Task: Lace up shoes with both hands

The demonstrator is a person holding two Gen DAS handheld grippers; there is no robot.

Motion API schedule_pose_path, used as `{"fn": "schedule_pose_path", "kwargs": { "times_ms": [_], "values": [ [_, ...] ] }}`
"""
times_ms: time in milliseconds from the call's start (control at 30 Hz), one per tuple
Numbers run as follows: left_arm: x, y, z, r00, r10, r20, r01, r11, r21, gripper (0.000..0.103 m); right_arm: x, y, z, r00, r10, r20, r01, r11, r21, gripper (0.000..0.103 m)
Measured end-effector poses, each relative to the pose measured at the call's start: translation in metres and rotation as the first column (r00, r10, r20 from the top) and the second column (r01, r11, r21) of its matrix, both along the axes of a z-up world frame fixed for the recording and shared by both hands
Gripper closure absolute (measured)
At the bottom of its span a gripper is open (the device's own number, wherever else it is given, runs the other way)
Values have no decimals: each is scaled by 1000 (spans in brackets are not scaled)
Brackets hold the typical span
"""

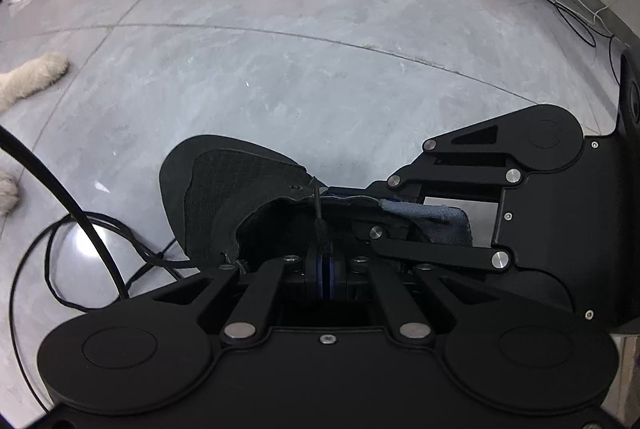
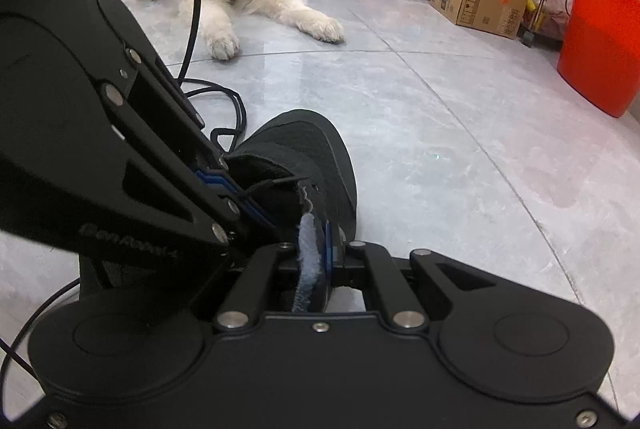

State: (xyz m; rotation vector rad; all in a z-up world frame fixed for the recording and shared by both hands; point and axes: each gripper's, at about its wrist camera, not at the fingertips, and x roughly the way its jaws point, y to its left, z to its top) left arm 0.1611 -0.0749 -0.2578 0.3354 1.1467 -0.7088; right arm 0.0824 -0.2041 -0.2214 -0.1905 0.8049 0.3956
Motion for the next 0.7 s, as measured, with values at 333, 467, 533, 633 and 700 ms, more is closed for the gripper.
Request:
{"fn": "schedule_pose_path", "kwargs": {
  "times_ms": [333,467,533,633,700],
  "values": [
    [2,-1,-11,999,-41,12,40,995,96,100,16,-24,0,991,-79,-105,97,980,176,98],
    [7,-2,-13,999,-39,-9,39,997,69,100,19,-29,-1,988,-86,-131,113,970,214,98],
    [8,-6,-13,999,-37,-8,38,997,74,100,19,-30,-2,987,-89,-136,118,968,221,98],
    [8,-11,-14,1000,-24,-7,24,997,74,100,20,-32,-2,986,-93,-141,124,966,229,98],
    [10,-12,-16,1000,-15,-8,15,997,70,100,20,-34,-3,985,-93,-145,126,963,237,98]
  ]
}}
